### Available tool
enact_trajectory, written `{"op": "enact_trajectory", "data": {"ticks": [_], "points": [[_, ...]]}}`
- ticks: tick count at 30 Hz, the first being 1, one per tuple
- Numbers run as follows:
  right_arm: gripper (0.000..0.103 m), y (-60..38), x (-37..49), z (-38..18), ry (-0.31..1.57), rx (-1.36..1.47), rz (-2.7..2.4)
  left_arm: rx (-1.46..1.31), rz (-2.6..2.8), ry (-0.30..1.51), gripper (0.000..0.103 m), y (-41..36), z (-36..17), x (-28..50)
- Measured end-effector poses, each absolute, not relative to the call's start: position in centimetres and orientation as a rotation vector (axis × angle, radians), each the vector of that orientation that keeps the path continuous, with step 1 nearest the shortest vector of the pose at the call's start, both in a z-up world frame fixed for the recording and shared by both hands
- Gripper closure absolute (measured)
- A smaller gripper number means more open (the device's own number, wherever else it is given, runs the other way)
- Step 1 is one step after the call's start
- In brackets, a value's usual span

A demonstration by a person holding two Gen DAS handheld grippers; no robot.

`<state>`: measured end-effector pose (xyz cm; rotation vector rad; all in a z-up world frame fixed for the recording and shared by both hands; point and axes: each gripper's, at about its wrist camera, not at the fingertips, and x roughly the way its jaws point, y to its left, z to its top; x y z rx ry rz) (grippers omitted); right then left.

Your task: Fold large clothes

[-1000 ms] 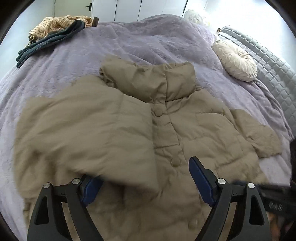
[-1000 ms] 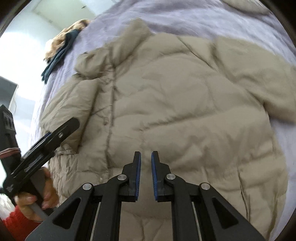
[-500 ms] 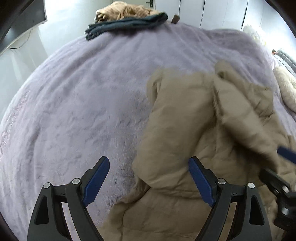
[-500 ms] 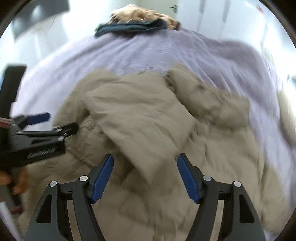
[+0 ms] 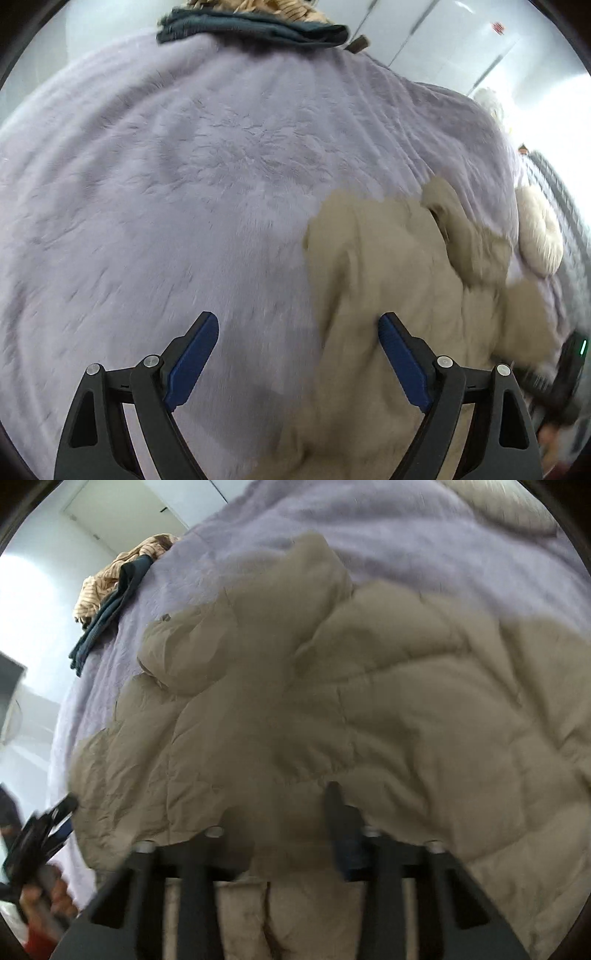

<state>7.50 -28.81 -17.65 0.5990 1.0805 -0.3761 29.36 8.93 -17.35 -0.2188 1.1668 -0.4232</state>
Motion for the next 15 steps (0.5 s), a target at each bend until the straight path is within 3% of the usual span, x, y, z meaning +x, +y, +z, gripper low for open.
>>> {"op": "enact_trajectory", "data": {"ticks": [2,5,6,11,15], "points": [[0.090,-29.0,7.2,-18.4,1.078,0.659,-0.372,-0.257,-0.450,1.211,0.016,7.9,-18.6,31.2],[0.093,-29.8,6.5,-19.3,1.068,0.719,-0.371,-0.282,-0.542,1.253,0.078,5.4,-19.1,31.8],[0.093,-29.9,6.2,-19.5,1.071,0.712,-0.377,-0.248,-0.545,1.234,0.084,4.6,-18.4,31.3],[0.095,-30.5,4.5,-19.6,1.076,0.714,-0.397,0.104,-0.608,1.000,0.087,0.1,-13.9,25.5],[0.095,-29.6,5.5,-19.8,1.078,0.730,-0.380,0.112,-0.516,1.052,0.087,1.6,-16.5,28.0]]}}
